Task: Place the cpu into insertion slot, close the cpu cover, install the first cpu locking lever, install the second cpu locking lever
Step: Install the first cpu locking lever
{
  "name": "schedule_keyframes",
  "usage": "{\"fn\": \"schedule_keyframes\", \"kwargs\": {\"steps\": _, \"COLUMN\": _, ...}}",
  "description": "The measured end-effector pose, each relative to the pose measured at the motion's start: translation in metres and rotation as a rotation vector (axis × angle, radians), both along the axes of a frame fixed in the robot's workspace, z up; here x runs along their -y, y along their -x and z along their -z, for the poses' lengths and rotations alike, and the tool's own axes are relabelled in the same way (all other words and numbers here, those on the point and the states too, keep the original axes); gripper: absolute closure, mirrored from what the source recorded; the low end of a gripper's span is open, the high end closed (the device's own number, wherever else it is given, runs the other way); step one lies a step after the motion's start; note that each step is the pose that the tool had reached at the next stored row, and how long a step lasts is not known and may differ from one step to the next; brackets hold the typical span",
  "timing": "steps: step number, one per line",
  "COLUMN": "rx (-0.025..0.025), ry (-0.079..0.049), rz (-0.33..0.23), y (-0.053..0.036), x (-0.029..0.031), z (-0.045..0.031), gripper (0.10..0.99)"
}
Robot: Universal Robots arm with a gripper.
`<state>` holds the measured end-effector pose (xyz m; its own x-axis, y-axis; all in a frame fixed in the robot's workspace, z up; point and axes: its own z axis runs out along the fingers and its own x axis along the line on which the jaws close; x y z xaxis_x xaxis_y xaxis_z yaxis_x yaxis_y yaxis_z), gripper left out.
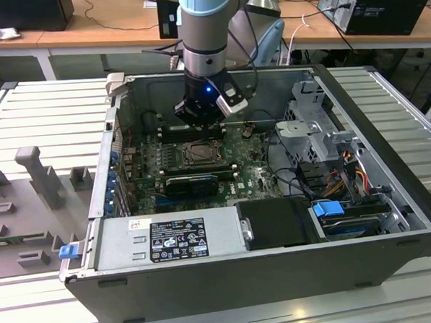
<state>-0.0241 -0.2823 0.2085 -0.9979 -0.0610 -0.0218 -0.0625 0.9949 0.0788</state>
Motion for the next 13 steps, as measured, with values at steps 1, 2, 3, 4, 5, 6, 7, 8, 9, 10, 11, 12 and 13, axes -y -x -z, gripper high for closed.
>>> {"fn": "schedule_keyframes", "kwargs": {"steps": 1, "rx": 0.0000, "ry": 0.000, "rz": 0.000, "y": -0.0001, "x": 0.0000, "z": 0.0004, "gripper": 0.980}}
{"fn": "schedule_keyframes", "kwargs": {"steps": 2, "rx": 0.0000, "ry": 0.001, "rz": 0.000, "y": -0.0001, "x": 0.0000, "z": 0.0009, "gripper": 0.980}}
{"fn": "schedule_keyframes", "kwargs": {"steps": 3, "rx": 0.0000, "ry": 0.003, "rz": 0.000, "y": -0.0002, "x": 0.0000, "z": 0.0013, "gripper": 0.980}}
{"fn": "schedule_keyframes", "kwargs": {"steps": 4, "rx": -0.0001, "ry": 0.006, "rz": 0.000, "y": -0.0003, "x": 0.0000, "z": 0.0017, "gripper": 0.980}}
{"fn": "schedule_keyframes", "kwargs": {"steps": 5, "rx": -0.0001, "ry": 0.007, "rz": 0.000, "y": -0.0003, "x": 0.0000, "z": 0.0021, "gripper": 0.980}}
{"fn": "schedule_keyframes", "kwargs": {"steps": 6, "rx": 0.0000, "ry": 0.008, "rz": 0.000, "y": -0.0004, "x": 0.0000, "z": 0.0024, "gripper": 0.980}}
{"fn": "schedule_keyframes", "kwargs": {"steps": 7, "rx": 0.0000, "ry": 0.009, "rz": 0.000, "y": -0.0004, "x": 0.0000, "z": 0.0028, "gripper": 0.980}}
{"fn": "schedule_keyframes", "kwargs": {"steps": 8, "rx": 0.0000, "ry": 0.010, "rz": 0.000, "y": -0.0005, "x": 0.0000, "z": 0.0031, "gripper": 0.980}}
{"fn": "schedule_keyframes", "kwargs": {"steps": 9, "rx": -0.0001, "ry": 0.011, "rz": 0.000, "y": -0.0005, "x": 0.0000, "z": 0.0035, "gripper": 0.980}}
{"fn": "schedule_keyframes", "kwargs": {"steps": 10, "rx": -0.0001, "ry": 0.011, "rz": -0.001, "y": -0.0006, "x": 0.0000, "z": 0.0039, "gripper": 0.980}}
{"fn": "schedule_keyframes", "kwargs": {"steps": 11, "rx": -0.0002, "ry": 0.012, "rz": -0.001, "y": -0.0006, "x": 0.0001, "z": 0.0043, "gripper": 0.980}}
{"fn": "schedule_keyframes", "kwargs": {"steps": 12, "rx": -0.0003, "ry": 0.013, "rz": -0.001, "y": -0.0007, "x": 0.0001, "z": 0.0046, "gripper": 0.980}}
{"fn": "schedule_keyframes", "kwargs": {"steps": 13, "rx": -0.0003, "ry": 0.014, "rz": -0.001, "y": -0.0007, "x": 0.0001, "z": 0.0048, "gripper": 0.980}}
